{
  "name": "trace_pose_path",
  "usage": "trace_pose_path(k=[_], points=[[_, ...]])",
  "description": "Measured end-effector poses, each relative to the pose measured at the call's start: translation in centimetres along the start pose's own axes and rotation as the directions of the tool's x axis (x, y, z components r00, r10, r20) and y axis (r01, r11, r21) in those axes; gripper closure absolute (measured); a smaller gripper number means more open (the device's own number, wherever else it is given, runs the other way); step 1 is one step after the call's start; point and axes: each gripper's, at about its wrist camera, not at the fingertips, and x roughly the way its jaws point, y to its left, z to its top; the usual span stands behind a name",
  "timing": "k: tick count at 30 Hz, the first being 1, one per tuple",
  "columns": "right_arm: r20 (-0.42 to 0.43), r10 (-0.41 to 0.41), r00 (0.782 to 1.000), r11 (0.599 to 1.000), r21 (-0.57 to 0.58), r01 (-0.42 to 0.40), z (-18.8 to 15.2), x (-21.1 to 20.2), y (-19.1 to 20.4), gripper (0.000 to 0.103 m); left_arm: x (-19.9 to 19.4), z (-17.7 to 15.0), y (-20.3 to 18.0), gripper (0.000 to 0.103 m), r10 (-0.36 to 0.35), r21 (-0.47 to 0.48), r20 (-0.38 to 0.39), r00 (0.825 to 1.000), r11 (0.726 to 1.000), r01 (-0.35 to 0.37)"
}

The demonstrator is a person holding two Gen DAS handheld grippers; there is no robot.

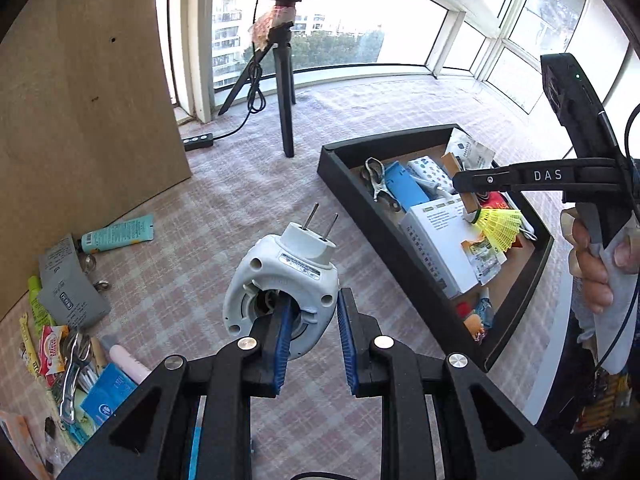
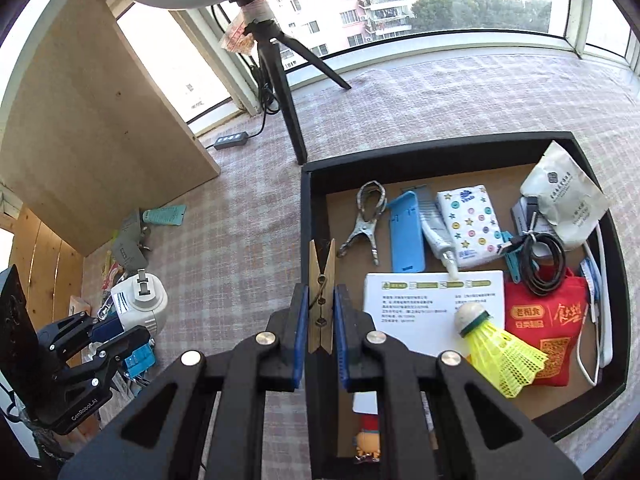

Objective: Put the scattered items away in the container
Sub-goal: 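Carry the wooden clothespin and plug adapter into the tray and open both grippers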

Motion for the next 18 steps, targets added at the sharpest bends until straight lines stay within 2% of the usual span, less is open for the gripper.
trace_pose_path(k=[5,11,18], points=[[0.045,-0.092,0.995,0.992,0.092,0.088,-0.9,-3.5,-7.2,0.090,0.9,1.0,-5.8,0.082,-0.081,0.075,-0.004,0.997,0.994,0.081],[0.030,-0.169,0.985,0.965,0.209,0.160,-3.1,-4.9,-15.0,0.090,2.8,1.3,-11.5,0.082,-0.159,0.133,-0.043,0.986,0.978,0.163],[0.015,-0.206,0.979,0.942,0.275,0.194,-5.1,-5.4,-19.3,0.090,4.5,0.8,-17.4,0.082,-0.196,0.220,-0.096,0.976,0.952,0.213]])
